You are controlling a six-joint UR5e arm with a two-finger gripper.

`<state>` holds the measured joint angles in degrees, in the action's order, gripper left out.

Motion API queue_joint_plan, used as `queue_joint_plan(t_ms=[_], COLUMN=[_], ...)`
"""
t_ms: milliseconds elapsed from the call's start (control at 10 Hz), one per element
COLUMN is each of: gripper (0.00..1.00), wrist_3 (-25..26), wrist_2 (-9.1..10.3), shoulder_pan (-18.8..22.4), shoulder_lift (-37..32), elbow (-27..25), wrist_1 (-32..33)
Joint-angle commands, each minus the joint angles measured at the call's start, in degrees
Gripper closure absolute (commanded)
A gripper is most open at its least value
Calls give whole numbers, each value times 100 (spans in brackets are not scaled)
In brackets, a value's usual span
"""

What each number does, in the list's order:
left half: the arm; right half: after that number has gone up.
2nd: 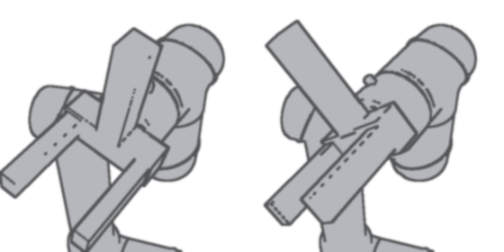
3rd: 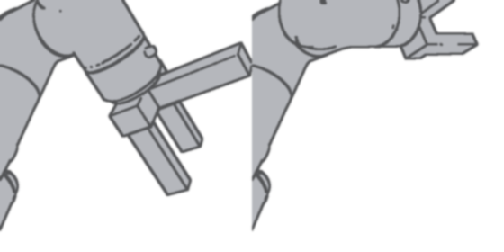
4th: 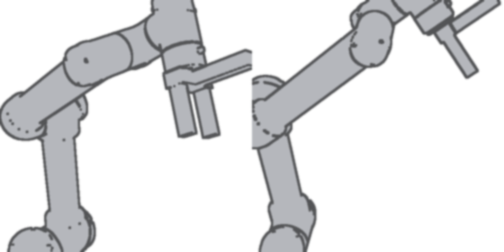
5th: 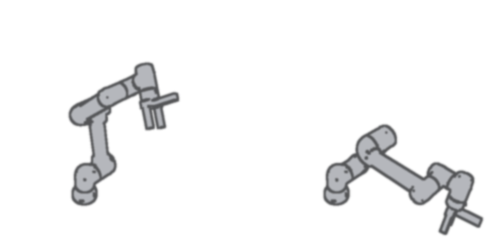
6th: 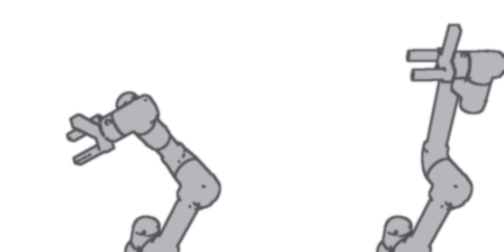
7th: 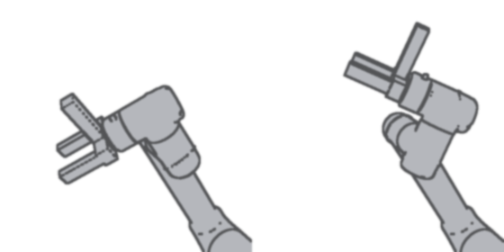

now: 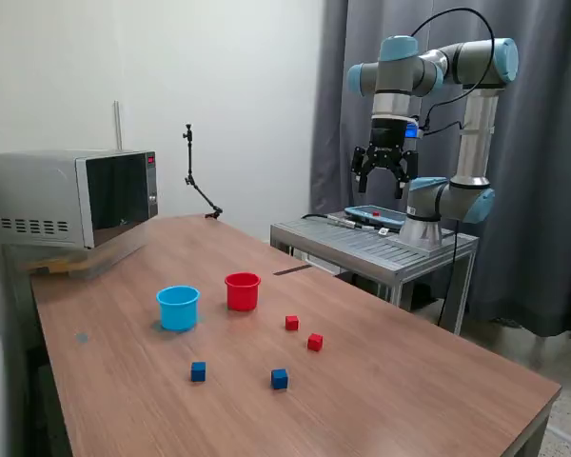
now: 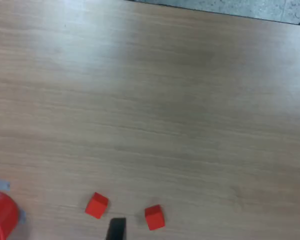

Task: Place red objects in the red bin, and blue objects in the blue bin.

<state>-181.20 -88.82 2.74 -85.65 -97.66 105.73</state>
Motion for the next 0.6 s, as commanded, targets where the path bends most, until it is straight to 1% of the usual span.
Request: queue_joint_plan(t_ms=[0,400,500], gripper=[0,0,0], wrist_3=[-65,-56,-73], wrist_2=[-39,-4,5], shoulder_pan=[-10,-19,-19], shoulder_lift=[-4,5,5], elbow=[-34,-52,-34], wrist_1=[-8,-8,105])
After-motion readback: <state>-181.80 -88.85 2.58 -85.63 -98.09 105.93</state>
